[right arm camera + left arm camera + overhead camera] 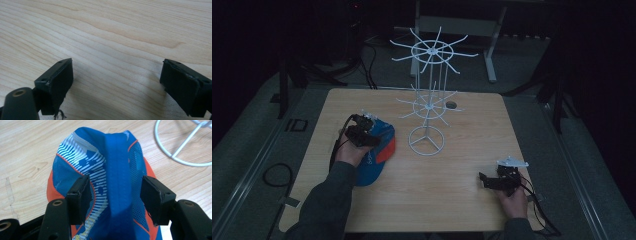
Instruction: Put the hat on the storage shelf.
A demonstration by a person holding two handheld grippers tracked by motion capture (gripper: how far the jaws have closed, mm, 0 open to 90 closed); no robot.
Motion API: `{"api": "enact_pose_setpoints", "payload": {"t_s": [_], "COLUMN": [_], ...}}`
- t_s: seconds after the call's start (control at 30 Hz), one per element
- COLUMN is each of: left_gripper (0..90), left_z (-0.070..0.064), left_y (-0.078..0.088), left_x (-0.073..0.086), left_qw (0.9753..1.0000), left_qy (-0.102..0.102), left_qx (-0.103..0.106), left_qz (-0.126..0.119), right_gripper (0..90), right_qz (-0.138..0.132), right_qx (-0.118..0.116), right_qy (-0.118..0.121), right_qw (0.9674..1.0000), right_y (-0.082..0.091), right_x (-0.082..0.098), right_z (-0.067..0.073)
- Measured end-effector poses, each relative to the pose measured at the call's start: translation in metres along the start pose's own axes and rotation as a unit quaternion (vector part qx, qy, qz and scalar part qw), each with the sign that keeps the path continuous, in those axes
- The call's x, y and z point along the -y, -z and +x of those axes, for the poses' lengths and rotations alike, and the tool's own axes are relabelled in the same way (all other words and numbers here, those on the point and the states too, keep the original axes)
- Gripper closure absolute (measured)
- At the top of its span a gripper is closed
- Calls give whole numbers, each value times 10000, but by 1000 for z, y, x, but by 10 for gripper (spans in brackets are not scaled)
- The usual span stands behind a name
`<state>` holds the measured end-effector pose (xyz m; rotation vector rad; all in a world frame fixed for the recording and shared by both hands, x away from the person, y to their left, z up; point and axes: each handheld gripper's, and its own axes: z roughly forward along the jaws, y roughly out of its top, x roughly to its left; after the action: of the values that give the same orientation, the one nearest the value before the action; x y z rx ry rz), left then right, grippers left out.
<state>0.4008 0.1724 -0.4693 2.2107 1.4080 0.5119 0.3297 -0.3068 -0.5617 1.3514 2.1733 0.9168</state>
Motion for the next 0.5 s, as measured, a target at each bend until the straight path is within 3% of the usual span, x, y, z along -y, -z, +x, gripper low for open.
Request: {"api": "enact_pose_setpoints", "payload": {"t_s": [0.5], "left_gripper": [431], "left_z": [6], "left_y": [-9], "left_x": [-11], "left_qw": [9989], "left_qy": [100], "left_qx": [185], "left_qz": [423], "right_gripper": [114], "right_qz": [1], "right_qx": [0], "right_qy": [0], "right_qw": [10000], "right_y": [0], "right_x": [0], "right_z": [0]}}
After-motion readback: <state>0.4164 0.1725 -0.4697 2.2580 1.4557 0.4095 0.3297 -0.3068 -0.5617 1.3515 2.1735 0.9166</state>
